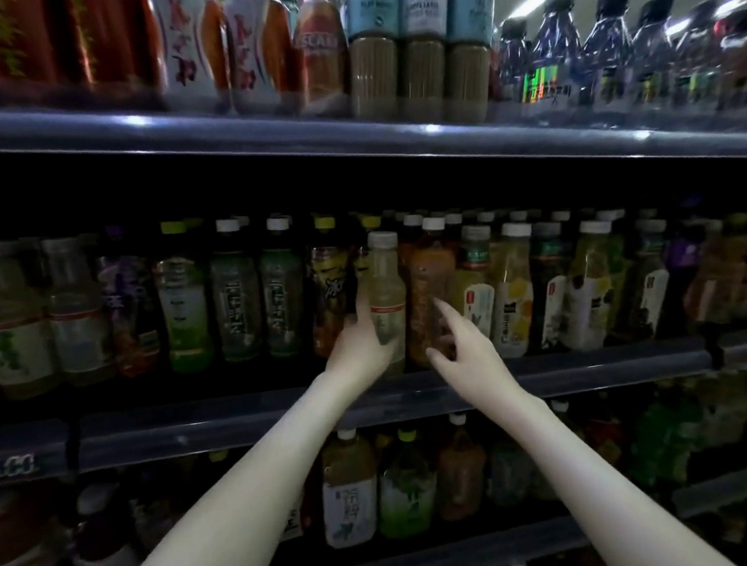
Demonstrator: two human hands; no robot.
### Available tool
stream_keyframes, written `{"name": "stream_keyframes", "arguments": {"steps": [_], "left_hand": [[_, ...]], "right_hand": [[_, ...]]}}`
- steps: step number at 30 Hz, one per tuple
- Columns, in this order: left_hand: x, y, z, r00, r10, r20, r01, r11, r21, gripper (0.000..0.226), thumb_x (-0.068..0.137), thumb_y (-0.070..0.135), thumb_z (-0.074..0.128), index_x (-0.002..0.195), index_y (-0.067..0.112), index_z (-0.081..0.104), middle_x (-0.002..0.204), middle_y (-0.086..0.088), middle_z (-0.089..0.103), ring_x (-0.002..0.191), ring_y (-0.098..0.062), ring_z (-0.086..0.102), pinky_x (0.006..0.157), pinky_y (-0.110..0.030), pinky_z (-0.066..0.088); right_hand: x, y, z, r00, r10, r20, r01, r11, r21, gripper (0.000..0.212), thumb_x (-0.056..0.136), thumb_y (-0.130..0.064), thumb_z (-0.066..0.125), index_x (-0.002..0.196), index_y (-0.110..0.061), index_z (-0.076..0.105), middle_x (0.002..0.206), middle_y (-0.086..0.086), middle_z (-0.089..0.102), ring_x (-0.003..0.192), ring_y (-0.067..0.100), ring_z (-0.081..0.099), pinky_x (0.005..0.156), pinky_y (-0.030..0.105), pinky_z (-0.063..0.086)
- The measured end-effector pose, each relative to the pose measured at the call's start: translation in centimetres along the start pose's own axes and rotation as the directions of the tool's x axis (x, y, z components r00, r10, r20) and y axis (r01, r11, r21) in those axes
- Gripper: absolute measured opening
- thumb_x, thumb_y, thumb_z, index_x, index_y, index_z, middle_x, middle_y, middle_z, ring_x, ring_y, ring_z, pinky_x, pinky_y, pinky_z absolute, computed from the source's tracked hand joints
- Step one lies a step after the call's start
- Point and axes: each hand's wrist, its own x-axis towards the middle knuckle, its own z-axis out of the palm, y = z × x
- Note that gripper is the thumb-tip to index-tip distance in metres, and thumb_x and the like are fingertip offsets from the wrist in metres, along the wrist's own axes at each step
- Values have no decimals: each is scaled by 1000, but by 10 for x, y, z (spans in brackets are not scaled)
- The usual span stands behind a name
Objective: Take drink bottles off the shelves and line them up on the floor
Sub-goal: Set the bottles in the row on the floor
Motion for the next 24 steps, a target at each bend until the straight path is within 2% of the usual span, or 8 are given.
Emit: {"name": "stream_keyframes", "arguments": {"steps": [5,8,11,13,15,17,21,24], "left_hand": [[21,-10,29,988,9,-154,-8,1000,2,104,84,41,65,136,51,-25,137,-13,44,110,-29,58,89,-43,52],[12,-6,32,973,67,-221,-62,998,31,104,85,37,66,142,44,-21,138,-12,41,112,-30,56,82,-33,47],[-7,6,31,930,213,-298,-196,977,83,94,87,34,65,143,46,-9,136,-14,39,111,-31,56,83,-37,49],[-22,15,28,863,371,-343,-339,929,151,93,86,25,67,139,50,-5,134,-19,41,103,-34,58,77,-44,55],[-37,23,26,776,522,-355,-444,851,281,97,82,15,71,141,40,-2,129,-25,44,99,-37,60,67,-44,57],[-56,32,25,754,556,-350,-462,828,319,101,79,9,74,142,35,0,129,-27,45,103,-38,59,67,-47,58],[-102,29,23,789,524,-319,-412,838,358,105,75,14,79,142,36,1,130,-23,49,101,-35,61,64,-46,58],[-146,24,16,941,252,-225,-211,959,191,102,78,39,75,141,49,-5,135,-8,49,108,-21,61,81,-39,55]], "right_hand": [[17,18,0,998,-65,18,63,995,70,62,96,-20,54,150,-29,23,146,-2,40,128,10,44,107,34,41],[19,18,-3,995,-97,-2,96,983,159,63,96,-26,55,149,-33,23,143,-4,43,122,4,46,104,32,43],[16,8,-10,986,-166,-15,165,957,239,68,94,-31,58,150,-33,20,147,-18,37,130,-3,36,107,20,35],[10,-3,-16,977,-211,2,200,928,313,66,91,-29,62,146,-35,25,134,-27,45,121,-10,43,97,9,39],[2,-9,-20,969,-245,19,218,895,389,62,88,-25,66,140,-31,32,121,-22,53,112,-7,52,88,12,47],[-9,-11,-22,965,-260,34,216,861,460,64,84,-21,71,136,-29,33,117,-14,57,108,-1,57,83,18,52],[-38,-8,-19,958,-283,56,224,852,474,62,76,-25,78,128,-24,44,111,-9,61,101,1,60,76,16,52],[-65,-3,-9,968,-200,153,83,827,556,47,74,-28,80,114,-32,55,103,-15,66,92,-6,62,69,10,49]]}}
